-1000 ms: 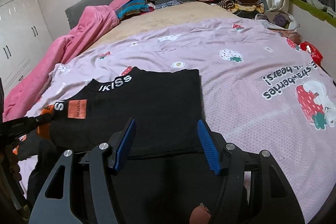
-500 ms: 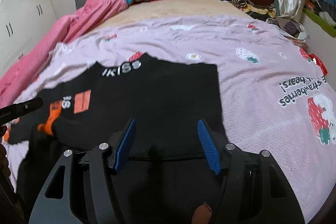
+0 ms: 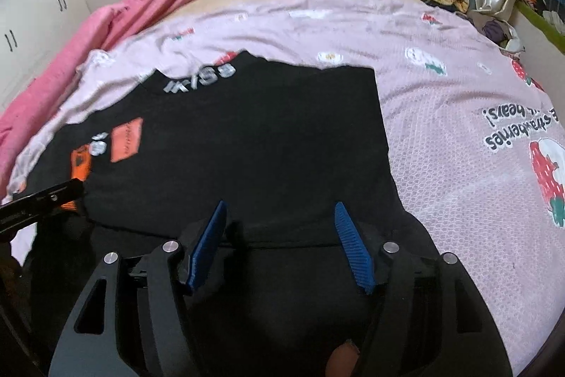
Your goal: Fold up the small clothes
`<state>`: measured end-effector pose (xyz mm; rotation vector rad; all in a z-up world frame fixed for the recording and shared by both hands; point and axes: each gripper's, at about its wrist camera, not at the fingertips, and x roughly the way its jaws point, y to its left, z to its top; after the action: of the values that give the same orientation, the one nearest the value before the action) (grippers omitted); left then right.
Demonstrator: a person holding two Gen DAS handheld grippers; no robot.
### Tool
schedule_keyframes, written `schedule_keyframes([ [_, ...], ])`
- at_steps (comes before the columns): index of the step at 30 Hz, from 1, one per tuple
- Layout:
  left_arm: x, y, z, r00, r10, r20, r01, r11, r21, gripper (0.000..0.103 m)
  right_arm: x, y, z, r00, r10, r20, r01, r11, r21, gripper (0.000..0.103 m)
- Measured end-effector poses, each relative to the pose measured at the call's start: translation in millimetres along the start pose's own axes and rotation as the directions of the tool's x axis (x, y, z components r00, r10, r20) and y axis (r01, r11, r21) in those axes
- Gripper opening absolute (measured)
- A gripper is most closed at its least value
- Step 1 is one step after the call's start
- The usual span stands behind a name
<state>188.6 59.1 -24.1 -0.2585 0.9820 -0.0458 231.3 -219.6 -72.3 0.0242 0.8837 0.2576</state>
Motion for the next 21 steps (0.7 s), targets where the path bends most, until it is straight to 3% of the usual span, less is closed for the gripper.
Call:
schedule_keyframes([
  [3, -10, 3, -1, 1.0, 0.005, 0.023, -0.004, 1.0, -0.007, 0.054, -11, 4, -2, 1.0, 0.017, 0.022, -0.017, 1.0, -0.005, 0.069],
  [9, -29, 11, -3, 0.998, 0.028, 0.061, -0.026, 0.999, -0.03, 0.088, -28, 20, 0, 0.997, 0.048, 0.057, -0.047, 0.999, -0.018, 0.091],
  [12, -37, 17, -3, 0.996, 0.051, 0.079, -0.048, 0.998, -0.039, 0.093, -39, 30, 2, 0.994, 0.069, 0.087, -0.066, 0.997, -0.029, 0.095],
  [21, -54, 38, -9, 0.991, 0.101, 0.093, -0.095, 0.993, -0.07, 0.093, -59, 57, 4, 0.987, 0.097, 0.129, -0.088, 0.993, -0.077, 0.096],
])
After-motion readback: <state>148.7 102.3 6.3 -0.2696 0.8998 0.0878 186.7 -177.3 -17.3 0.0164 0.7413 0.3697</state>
